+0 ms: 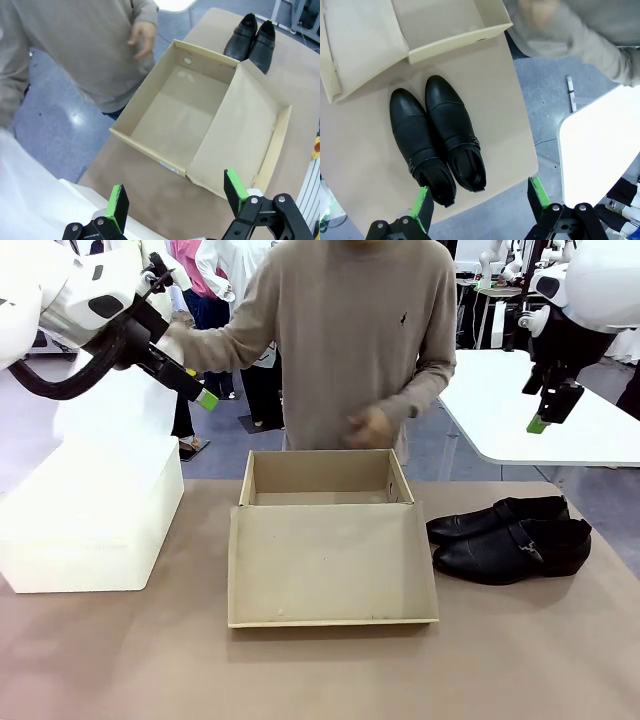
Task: Pack the shoes into the box.
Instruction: Place one shoe of the Shoes into the Shoes Box.
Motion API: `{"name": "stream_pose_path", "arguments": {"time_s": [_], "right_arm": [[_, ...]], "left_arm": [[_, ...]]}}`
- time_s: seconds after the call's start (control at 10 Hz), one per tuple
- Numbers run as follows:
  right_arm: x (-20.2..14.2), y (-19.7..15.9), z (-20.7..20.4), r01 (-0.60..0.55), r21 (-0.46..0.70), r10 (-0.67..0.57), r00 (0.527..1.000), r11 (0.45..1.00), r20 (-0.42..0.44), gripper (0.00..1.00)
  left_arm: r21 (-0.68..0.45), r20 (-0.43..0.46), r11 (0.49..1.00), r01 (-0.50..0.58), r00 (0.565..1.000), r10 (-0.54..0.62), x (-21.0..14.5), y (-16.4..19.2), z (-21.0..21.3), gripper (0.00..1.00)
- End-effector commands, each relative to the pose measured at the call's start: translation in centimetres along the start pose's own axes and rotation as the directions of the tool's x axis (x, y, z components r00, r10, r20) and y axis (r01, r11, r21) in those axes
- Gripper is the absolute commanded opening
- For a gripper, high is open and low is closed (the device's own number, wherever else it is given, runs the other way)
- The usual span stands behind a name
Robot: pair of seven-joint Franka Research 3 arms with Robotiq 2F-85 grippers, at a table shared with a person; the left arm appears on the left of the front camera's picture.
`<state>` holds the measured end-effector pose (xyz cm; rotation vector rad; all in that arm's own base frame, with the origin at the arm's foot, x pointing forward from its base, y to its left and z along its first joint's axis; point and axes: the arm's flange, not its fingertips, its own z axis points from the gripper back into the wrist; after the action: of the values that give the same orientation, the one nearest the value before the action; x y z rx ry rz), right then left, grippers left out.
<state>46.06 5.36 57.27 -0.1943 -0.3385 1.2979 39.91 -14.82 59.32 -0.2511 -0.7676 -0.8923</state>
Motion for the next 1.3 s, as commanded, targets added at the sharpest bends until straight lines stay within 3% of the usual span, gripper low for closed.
{"name": "stream_pose_path", "arguments": {"time_s": [0.0,0.2,0.5,1.2], "right_arm": [[-0.3,0.2,0.1,-0.013,0.012,0.013,1.0,1.0,0.021,1.0],[-0.2,-0.7,-0.5,-0.027,-0.009,0.026,0.999,1.0,-0.033,1.0],[-2.1,-3.9,-2.0,-0.153,-0.013,0.152,0.987,0.988,-0.061,1.0],[-4.3,-8.3,-11.1,-0.227,0.089,0.235,0.966,0.97,-0.107,1.0]], "left_arm": [[-0.013,0.013,1.0,0.007,1.0,-0.007,-0.2,0.3,-0.1,1.0],[-0.013,0.013,1.0,0.007,1.0,-0.007,-0.2,0.3,-0.1,1.0],[-0.013,0.013,1.0,0.007,1.0,-0.007,-0.2,0.3,-0.1,1.0],[-0.013,0.013,1.0,0.007,1.0,-0.007,-0.2,0.3,-0.1,1.0]]}}
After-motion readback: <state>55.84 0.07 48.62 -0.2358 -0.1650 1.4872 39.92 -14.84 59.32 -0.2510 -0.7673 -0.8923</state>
